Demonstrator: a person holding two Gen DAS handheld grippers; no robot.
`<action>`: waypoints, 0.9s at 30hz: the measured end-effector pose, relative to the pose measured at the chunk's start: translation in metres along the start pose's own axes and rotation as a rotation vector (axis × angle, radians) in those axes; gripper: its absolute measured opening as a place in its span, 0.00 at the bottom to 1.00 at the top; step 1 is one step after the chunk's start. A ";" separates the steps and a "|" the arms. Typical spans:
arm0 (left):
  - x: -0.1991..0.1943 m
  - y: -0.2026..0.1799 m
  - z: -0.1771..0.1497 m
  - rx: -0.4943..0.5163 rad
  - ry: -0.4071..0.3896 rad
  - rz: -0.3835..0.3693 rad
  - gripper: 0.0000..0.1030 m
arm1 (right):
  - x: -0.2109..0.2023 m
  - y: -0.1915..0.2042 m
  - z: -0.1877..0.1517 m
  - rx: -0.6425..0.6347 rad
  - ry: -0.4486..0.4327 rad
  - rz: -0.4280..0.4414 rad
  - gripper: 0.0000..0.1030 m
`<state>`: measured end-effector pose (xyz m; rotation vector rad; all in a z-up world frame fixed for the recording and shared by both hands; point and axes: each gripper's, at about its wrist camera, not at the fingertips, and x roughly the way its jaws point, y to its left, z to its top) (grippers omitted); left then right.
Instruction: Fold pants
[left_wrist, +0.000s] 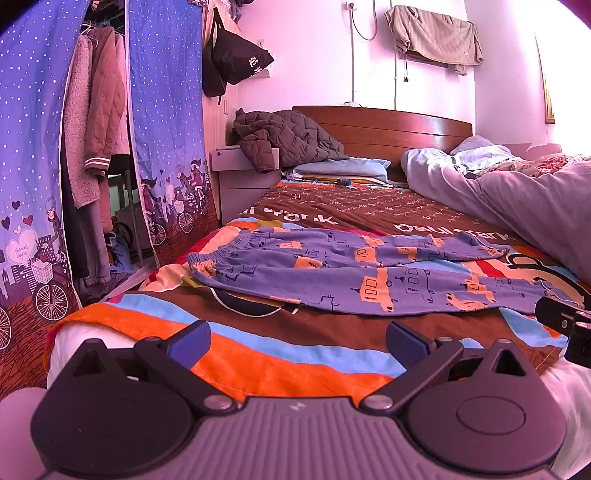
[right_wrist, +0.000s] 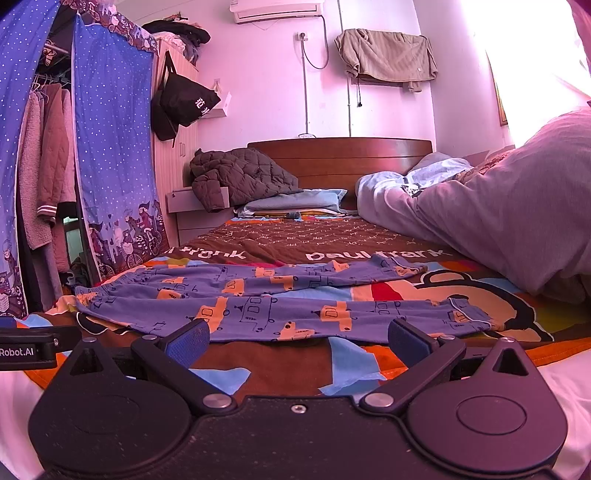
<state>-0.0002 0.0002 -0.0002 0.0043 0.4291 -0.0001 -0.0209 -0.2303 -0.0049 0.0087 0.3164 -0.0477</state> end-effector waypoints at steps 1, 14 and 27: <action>0.000 0.000 0.000 0.000 0.000 0.000 1.00 | 0.000 0.000 0.000 0.000 0.000 0.000 0.99; 0.000 0.000 0.000 0.001 0.000 0.001 1.00 | 0.001 0.000 0.001 0.001 0.001 0.000 0.99; 0.000 0.000 0.000 0.001 -0.001 0.000 1.00 | 0.002 0.002 0.002 0.001 0.003 0.000 0.99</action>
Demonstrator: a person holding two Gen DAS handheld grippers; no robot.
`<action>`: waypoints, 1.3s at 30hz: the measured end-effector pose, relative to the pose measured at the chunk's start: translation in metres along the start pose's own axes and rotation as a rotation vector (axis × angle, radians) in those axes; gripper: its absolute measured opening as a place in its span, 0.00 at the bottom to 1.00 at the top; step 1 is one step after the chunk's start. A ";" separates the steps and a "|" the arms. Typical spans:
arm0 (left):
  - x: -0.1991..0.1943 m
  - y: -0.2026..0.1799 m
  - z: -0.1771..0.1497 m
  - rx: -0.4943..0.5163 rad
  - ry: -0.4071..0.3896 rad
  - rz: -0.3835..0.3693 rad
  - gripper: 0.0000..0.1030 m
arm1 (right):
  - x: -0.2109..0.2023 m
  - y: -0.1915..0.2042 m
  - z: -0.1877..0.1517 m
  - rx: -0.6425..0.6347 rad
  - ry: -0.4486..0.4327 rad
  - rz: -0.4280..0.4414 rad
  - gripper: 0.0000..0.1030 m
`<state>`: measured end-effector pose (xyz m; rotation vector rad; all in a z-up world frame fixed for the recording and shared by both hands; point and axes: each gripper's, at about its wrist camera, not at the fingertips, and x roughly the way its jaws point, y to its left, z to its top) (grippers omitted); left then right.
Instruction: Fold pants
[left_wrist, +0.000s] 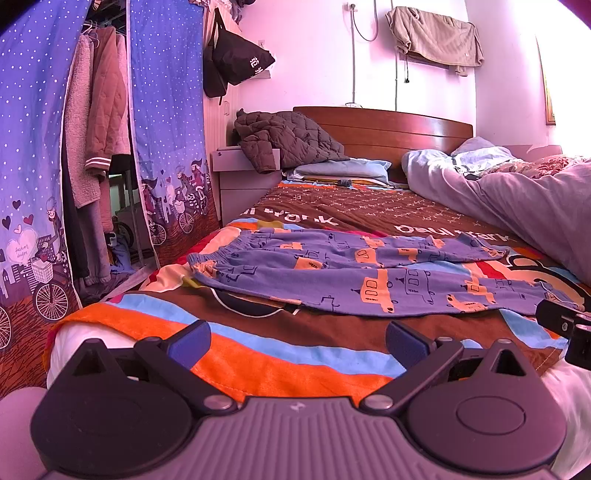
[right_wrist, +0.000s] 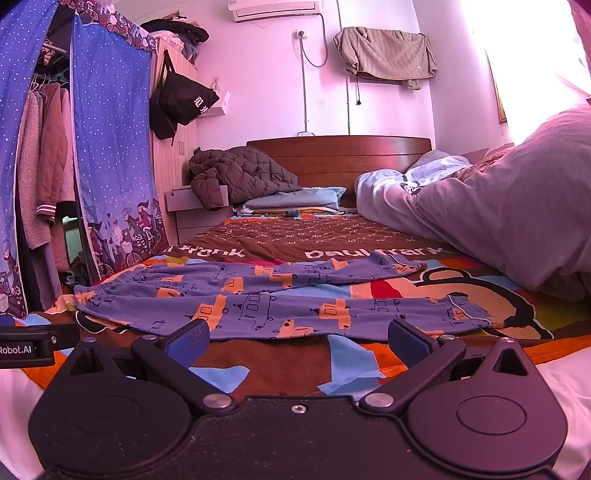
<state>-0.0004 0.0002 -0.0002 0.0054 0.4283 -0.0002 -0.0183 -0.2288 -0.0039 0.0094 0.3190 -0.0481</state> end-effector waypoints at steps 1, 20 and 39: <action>0.000 0.000 0.000 0.000 0.000 0.000 1.00 | 0.000 0.000 0.000 0.000 0.001 0.000 0.99; 0.000 0.000 0.000 0.001 0.000 0.000 1.00 | 0.001 -0.001 -0.001 0.002 0.004 0.001 0.99; -0.003 -0.002 0.000 0.002 0.026 -0.029 1.00 | 0.000 0.001 0.004 0.019 0.014 -0.012 0.99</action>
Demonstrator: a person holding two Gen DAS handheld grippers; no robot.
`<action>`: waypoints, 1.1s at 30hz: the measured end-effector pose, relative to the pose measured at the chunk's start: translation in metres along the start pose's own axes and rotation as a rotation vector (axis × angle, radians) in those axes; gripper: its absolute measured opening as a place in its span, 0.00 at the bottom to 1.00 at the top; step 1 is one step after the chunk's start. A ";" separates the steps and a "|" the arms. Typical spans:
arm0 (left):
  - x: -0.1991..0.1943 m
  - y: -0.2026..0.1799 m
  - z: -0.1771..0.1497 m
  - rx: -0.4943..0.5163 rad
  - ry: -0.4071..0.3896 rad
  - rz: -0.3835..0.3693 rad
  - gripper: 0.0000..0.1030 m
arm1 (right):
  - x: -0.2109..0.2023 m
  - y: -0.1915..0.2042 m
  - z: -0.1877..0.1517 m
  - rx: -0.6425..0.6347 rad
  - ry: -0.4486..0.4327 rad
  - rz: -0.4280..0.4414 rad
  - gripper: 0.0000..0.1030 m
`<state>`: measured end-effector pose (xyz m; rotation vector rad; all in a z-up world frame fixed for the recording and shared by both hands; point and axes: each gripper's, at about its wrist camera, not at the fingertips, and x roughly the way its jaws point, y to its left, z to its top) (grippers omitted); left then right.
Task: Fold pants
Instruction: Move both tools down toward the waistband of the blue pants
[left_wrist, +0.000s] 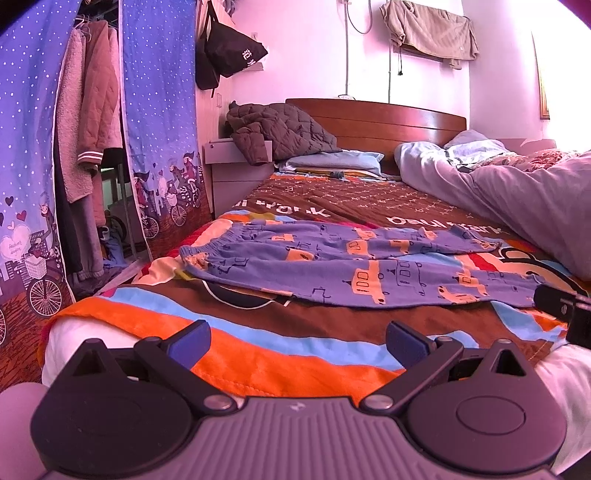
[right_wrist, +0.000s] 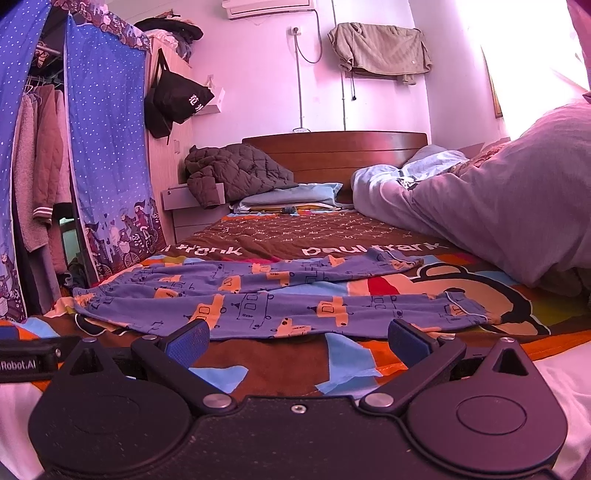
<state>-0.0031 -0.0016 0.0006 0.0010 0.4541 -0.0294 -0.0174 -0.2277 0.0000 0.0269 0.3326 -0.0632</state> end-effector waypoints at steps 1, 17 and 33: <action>-0.002 0.000 0.001 -0.003 -0.001 -0.004 1.00 | -0.002 0.000 0.002 0.002 -0.003 -0.002 0.99; -0.017 -0.005 0.044 0.039 0.079 0.001 1.00 | -0.028 -0.007 0.050 0.070 0.032 0.011 0.99; -0.016 0.027 0.126 0.132 0.058 -0.066 1.00 | -0.039 0.025 0.137 -0.031 -0.010 0.133 0.99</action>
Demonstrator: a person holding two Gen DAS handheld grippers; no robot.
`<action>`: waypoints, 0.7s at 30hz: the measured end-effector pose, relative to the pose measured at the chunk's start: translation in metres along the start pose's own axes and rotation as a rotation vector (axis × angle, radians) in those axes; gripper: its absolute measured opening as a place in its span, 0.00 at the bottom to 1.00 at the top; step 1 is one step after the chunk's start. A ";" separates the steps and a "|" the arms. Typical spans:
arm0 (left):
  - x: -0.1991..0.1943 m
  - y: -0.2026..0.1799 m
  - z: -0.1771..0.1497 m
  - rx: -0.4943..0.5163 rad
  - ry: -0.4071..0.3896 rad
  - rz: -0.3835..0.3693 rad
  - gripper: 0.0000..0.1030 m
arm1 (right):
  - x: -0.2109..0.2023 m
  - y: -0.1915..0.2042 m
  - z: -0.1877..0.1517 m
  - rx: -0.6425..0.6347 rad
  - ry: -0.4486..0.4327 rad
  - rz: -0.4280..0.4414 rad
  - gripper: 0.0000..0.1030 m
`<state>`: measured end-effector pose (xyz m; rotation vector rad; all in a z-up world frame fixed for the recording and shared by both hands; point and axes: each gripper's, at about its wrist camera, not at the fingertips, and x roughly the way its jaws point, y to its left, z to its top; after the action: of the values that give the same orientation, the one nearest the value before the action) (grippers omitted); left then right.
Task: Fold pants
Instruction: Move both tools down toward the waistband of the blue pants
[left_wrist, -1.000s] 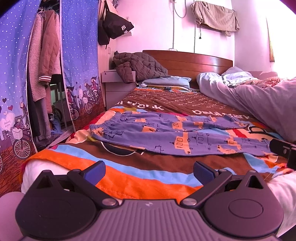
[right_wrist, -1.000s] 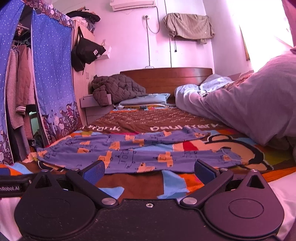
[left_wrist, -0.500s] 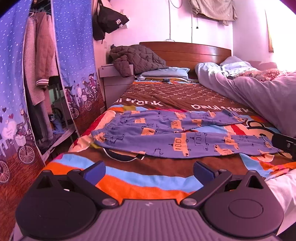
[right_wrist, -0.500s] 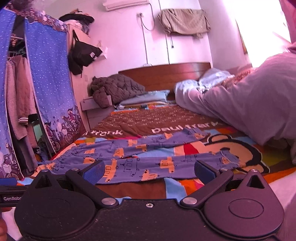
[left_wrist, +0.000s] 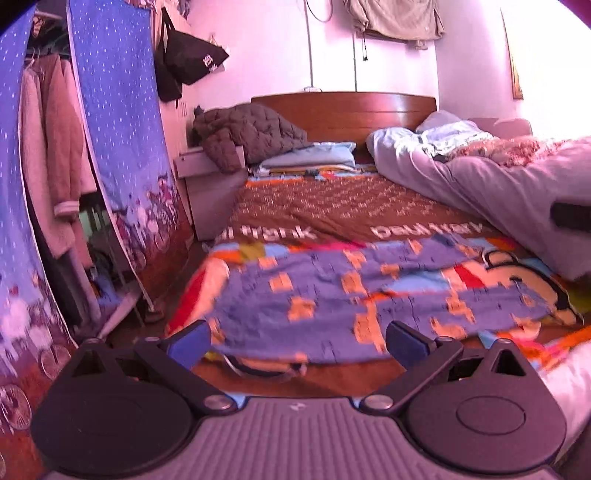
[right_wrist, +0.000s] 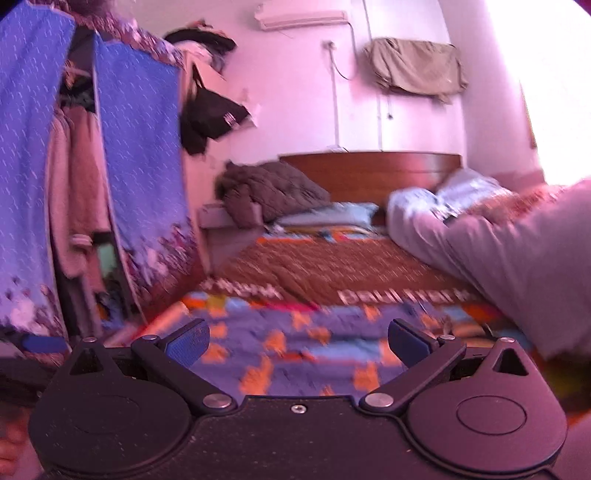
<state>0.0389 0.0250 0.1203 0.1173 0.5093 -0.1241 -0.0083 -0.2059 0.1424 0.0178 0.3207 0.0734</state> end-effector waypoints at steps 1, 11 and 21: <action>0.000 0.006 0.011 -0.010 -0.002 -0.002 1.00 | 0.002 -0.001 0.018 0.014 0.004 0.022 0.99; 0.027 0.083 0.120 -0.081 0.080 0.068 1.00 | 0.112 0.011 0.200 -0.108 0.427 0.281 0.99; 0.150 0.101 0.167 -0.001 0.035 0.055 1.00 | 0.225 0.010 0.275 -0.292 0.231 0.549 0.99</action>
<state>0.2630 0.0873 0.1995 0.1331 0.5406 -0.0681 0.2903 -0.1810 0.3327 -0.1943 0.5274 0.6699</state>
